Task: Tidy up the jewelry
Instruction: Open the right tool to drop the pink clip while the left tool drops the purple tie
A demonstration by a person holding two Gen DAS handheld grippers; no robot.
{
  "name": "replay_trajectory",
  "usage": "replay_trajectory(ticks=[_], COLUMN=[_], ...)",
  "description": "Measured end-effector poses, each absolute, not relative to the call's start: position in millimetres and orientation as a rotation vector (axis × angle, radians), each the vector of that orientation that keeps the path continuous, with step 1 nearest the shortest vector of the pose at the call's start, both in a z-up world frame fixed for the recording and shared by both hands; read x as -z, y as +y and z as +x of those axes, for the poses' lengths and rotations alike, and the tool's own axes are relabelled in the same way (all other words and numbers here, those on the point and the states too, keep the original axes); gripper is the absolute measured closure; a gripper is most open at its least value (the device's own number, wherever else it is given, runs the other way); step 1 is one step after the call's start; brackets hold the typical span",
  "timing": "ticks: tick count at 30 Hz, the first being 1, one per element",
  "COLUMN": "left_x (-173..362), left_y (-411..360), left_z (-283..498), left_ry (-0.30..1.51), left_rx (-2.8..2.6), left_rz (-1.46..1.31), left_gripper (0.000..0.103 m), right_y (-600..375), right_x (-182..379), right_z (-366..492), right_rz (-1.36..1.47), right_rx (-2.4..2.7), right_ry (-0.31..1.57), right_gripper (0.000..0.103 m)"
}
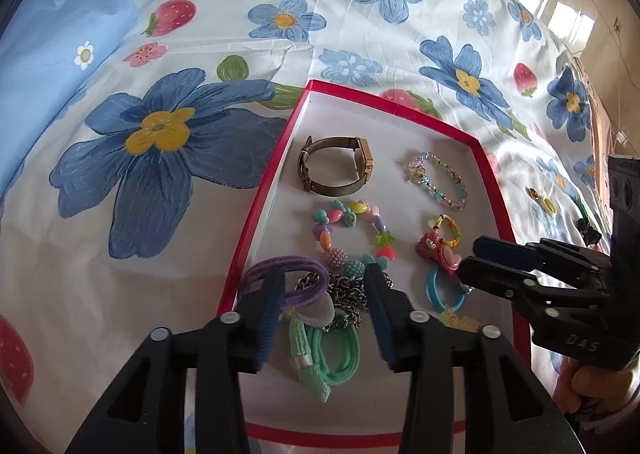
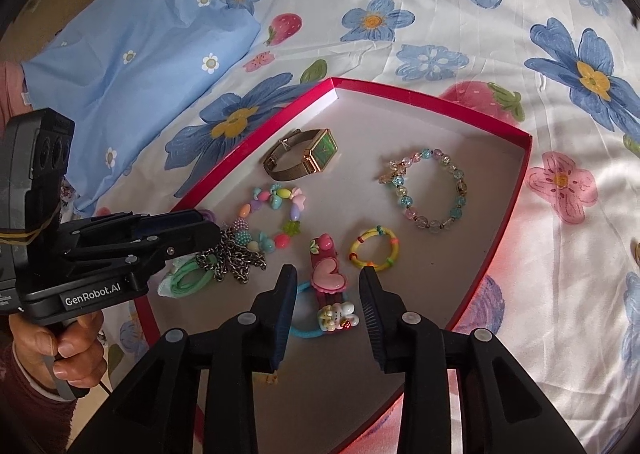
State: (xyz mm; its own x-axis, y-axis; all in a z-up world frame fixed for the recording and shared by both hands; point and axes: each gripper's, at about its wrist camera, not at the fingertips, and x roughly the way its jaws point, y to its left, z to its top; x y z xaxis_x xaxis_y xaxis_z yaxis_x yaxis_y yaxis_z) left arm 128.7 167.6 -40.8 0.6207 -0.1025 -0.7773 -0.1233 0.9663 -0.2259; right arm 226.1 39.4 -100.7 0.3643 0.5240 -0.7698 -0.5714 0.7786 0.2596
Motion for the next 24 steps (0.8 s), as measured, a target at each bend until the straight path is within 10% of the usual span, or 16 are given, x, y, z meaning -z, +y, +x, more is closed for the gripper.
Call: replay_trajectory(ticks=[24], left_x=[17.0], left_y=[171.8], left_z=[41.6], left_ry=[0.785], left_rx=[-0.088], left_rz=[-0.400], left_gripper=[0.014], right_y=[-5.2], right_x=[75.5], right_z=[177.1], right_rz=[0.136], right_rx=[-0.691], right_ry=[0.830], right_gripper=[0.022])
